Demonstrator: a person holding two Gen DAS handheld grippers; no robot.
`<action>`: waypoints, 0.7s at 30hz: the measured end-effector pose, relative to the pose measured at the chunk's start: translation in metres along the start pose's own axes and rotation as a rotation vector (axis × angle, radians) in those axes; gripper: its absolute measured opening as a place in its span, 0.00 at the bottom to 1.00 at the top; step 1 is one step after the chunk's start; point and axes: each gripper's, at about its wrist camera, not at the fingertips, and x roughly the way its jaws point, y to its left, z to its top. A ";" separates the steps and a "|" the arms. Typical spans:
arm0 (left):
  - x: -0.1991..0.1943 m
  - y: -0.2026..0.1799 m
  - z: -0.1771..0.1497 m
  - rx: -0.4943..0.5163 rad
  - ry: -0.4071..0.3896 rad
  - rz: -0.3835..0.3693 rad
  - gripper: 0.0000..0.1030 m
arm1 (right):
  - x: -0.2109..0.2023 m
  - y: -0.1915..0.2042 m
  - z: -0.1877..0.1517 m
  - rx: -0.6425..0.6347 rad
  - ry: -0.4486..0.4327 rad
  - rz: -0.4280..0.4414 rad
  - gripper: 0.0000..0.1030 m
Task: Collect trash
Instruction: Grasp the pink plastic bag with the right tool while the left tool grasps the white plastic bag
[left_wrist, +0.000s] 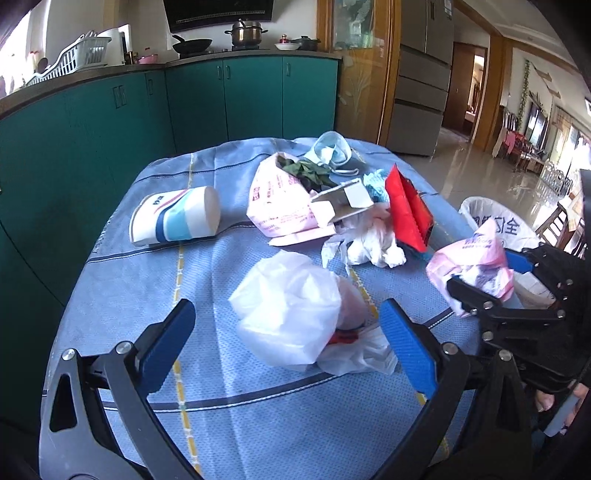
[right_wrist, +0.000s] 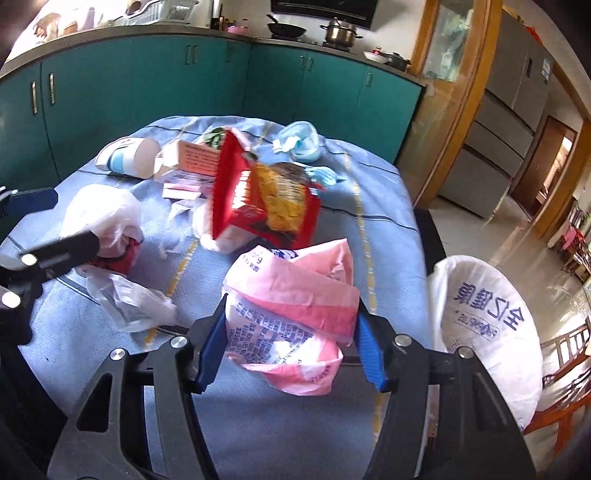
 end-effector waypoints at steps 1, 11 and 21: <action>0.004 -0.003 0.000 0.003 0.007 0.002 0.97 | -0.001 -0.004 -0.001 0.010 0.004 0.000 0.59; 0.028 -0.034 -0.001 0.068 0.060 0.069 0.88 | -0.007 -0.018 -0.008 0.053 0.005 -0.013 0.59; 0.028 -0.037 0.000 0.085 0.079 0.057 0.56 | -0.009 -0.026 -0.011 0.082 -0.001 -0.005 0.59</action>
